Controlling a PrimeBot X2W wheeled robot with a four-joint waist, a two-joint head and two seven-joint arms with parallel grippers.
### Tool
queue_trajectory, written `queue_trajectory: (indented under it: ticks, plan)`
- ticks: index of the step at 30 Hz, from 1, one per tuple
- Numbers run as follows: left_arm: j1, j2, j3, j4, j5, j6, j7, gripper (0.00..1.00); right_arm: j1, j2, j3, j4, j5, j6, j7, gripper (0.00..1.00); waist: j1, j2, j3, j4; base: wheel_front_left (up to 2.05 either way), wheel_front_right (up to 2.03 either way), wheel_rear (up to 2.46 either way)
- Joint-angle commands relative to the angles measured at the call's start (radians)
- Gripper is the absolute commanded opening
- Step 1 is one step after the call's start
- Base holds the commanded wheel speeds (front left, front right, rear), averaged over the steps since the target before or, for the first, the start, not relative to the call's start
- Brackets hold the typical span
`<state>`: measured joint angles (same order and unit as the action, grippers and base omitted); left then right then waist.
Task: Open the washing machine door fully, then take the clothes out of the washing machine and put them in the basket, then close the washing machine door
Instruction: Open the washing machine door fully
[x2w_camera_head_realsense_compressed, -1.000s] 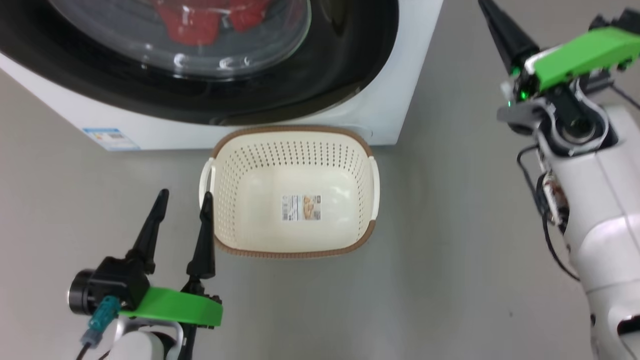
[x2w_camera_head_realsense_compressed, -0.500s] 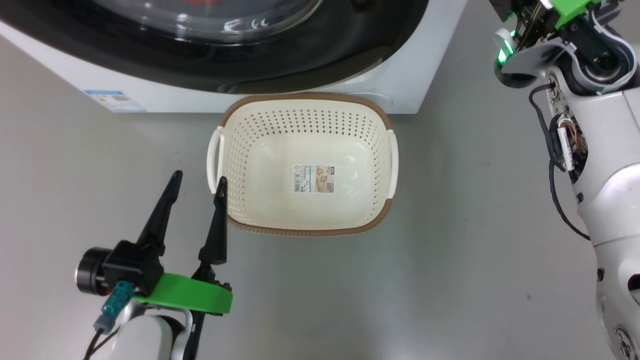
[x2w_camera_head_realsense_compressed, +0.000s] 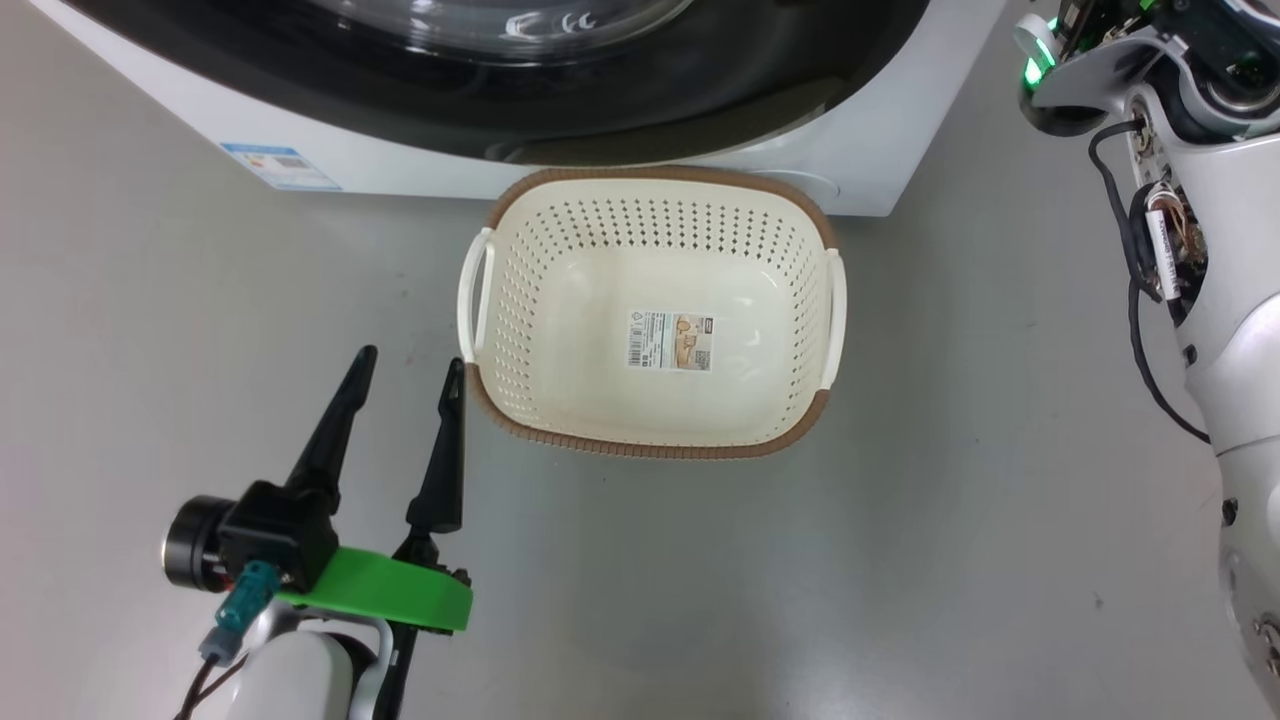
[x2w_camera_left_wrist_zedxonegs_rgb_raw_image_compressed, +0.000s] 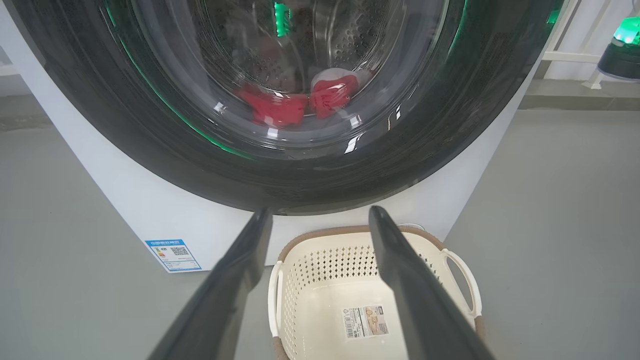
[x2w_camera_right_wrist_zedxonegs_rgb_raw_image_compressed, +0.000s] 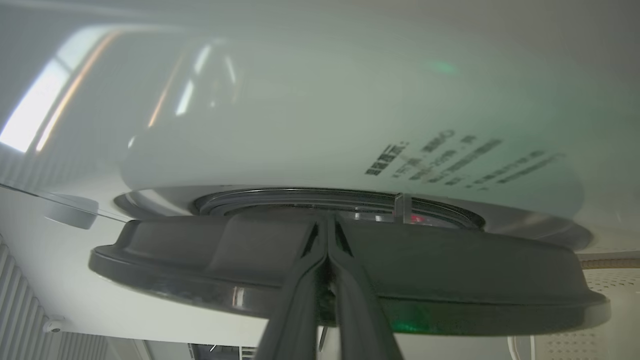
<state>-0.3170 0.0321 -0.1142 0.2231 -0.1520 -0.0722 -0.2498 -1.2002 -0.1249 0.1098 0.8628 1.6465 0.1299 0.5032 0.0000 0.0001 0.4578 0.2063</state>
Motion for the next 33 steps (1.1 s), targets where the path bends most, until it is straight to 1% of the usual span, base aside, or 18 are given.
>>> queue_trajectory:
  ticks: [1, 8, 11, 19, 33]
  plan:
    - [-0.018, 0.018, 0.032, -0.019, 0.005, -0.003, -0.012, 1.00, -0.035, 0.012, 0.004, -0.014, -0.014, 0.001, 0.009, 0.00, 0.0000, -0.0001, 0.014, 0.010, 0.00, 0.00, 0.00]
    - [-0.024, 0.018, 0.025, -0.019, 0.000, -0.004, -0.012, 1.00, -0.054, 0.004, 0.010, 0.013, -0.030, 0.001, 0.020, 0.00, 0.0000, -0.0001, 0.030, 0.021, 0.00, 0.00, 0.00]
    - [-0.029, 0.018, 0.022, -0.017, -0.003, -0.002, -0.012, 1.00, -0.056, 0.004, 0.024, 0.009, -0.033, 0.001, 0.060, 0.00, 0.0000, -0.0001, 0.036, 0.023, 0.00, 0.00, 0.00]
    - [-0.032, 0.018, 0.032, -0.001, -0.001, 0.000, -0.012, 1.00, -0.028, -0.005, 0.063, -0.045, -0.043, 0.001, 0.173, 0.00, 0.0000, -0.0001, 0.028, 0.015, 0.00, 0.00, 0.00]
    - [-0.028, 0.018, 0.047, 0.023, 0.013, -0.005, -0.012, 1.00, 0.044, 0.005, 0.111, -0.102, -0.056, 0.001, 0.281, 0.00, 0.0000, -0.0001, -0.021, -0.005, 0.00, 0.00, 0.00]
